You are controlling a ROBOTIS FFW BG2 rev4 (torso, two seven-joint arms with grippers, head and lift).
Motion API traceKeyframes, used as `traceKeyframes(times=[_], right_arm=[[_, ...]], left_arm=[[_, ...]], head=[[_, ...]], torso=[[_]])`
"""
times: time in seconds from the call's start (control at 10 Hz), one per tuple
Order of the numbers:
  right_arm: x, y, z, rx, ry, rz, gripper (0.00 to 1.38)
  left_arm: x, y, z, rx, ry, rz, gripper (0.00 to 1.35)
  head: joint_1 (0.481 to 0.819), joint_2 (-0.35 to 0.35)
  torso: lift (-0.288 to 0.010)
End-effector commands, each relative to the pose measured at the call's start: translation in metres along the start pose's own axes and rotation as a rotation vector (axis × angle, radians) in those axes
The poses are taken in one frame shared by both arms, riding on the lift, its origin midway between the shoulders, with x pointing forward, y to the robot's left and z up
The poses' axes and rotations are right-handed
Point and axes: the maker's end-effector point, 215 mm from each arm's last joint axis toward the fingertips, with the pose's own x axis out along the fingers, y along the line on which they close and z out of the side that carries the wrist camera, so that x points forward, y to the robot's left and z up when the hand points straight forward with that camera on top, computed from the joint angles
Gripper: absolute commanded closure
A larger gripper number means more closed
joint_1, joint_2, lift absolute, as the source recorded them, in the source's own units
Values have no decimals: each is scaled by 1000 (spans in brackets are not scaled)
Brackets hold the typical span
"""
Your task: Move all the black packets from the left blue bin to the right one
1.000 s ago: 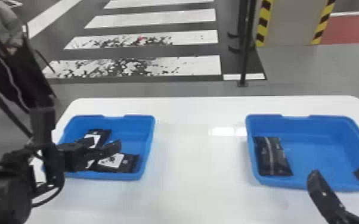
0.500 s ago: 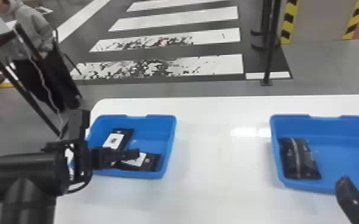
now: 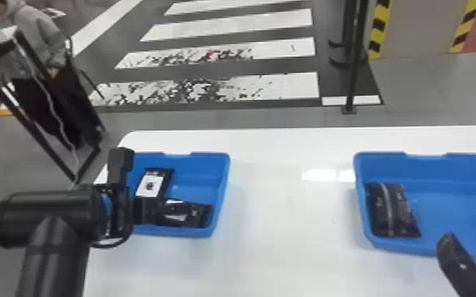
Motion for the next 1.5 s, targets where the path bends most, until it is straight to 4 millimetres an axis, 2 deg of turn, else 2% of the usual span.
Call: traceKeyframes(times=[0.0, 0.1, 0.2, 0.3, 0.4, 0.6, 0.7, 0.9, 1.1, 1.3, 1.4], right_arm=[[0, -1, -1, 3, 0, -1, 136], [1, 0, -1, 8, -1, 0, 136], [1, 0, -1, 10, -2, 0, 136], [1, 0, -1, 12, -3, 0, 136], [1, 0, -1, 14, -3, 0, 142], [1, 0, 0, 14, -3, 1, 147], [3, 2, 0, 17, -4, 5, 147], [7, 11, 0, 47, -3, 29, 147], [18, 32, -1, 110, -5, 86, 156], [28, 52, -12, 152, 32, 160, 156], [35, 66, -19, 188, 43, 206, 156]], left_arm=[[12, -8, 3, 2, 12, -31, 591], [15, -13, 3, 20, 17, -38, 878], [16, -16, 7, 35, 1, -49, 1024], [15, -15, 12, 44, -32, -62, 1233], [10, -16, 16, 41, -61, -79, 1208], [-18, -21, 24, 65, -114, -82, 1208], [-32, -30, 26, 74, -141, -105, 1208], [-64, -73, 30, 124, -214, -189, 1208], [-96, -123, 42, 195, -298, -268, 1208], [-104, -184, 56, 259, -358, -403, 1208], [-105, -208, 56, 275, -366, -462, 1208]], head=[[695, 222], [695, 209], [695, 198], [695, 194], [695, 190], [695, 193], [695, 195], [695, 191], [695, 165], [695, 146], [695, 125]], torso=[[-154], [-154], [-154], [-154], [-154], [-154], [-154], [-154], [-154], [-154], [-154]])
